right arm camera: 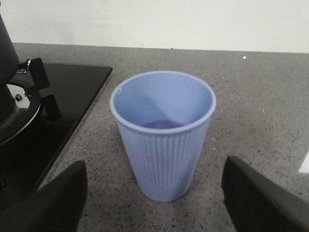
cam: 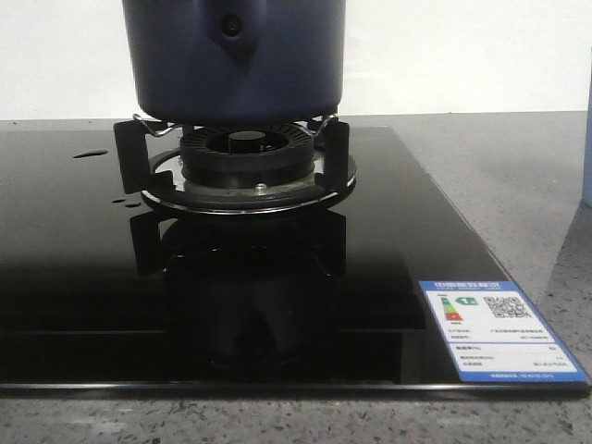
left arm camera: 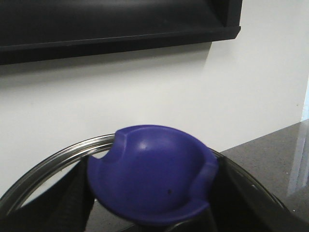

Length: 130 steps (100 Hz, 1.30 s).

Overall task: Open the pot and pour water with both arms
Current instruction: 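Close the right gripper around the light blue cup, then lift the cup with the right gripper and carry it over the pot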

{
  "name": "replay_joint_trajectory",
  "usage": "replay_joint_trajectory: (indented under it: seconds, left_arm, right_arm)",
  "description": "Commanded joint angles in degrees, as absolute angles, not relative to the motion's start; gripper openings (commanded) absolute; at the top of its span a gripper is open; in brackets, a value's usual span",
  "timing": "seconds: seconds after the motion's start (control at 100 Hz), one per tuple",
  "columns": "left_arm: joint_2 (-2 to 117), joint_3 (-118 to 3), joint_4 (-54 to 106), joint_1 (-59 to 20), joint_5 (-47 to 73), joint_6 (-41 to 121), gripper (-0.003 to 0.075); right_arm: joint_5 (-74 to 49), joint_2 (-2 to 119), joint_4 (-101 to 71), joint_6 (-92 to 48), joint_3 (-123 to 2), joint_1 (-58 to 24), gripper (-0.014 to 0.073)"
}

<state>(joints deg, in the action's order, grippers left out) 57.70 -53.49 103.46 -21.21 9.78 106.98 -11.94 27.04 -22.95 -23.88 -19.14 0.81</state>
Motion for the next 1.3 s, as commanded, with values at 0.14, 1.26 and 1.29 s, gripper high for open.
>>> replay_joint_trajectory:
  seconds: [0.14, 1.26, 1.29]
  left_arm:
    - [57.1, -55.5, 106.7, -21.6, 11.5, 106.5, 0.0306]
    - [57.7, -55.5, 106.7, -21.6, 11.5, 106.5, 0.0306]
    - [57.7, -55.5, 106.7, -21.6, 11.5, 106.5, 0.0306]
  right_arm:
    - [-3.8, 28.6, -24.6, -24.5, -19.7, 0.7, 0.0522]
    - [13.6, 48.2, -24.6, -24.5, -19.8, -4.2, 0.0608]
    - [13.9, 48.8, -24.6, -24.5, -19.8, -4.2, 0.0608]
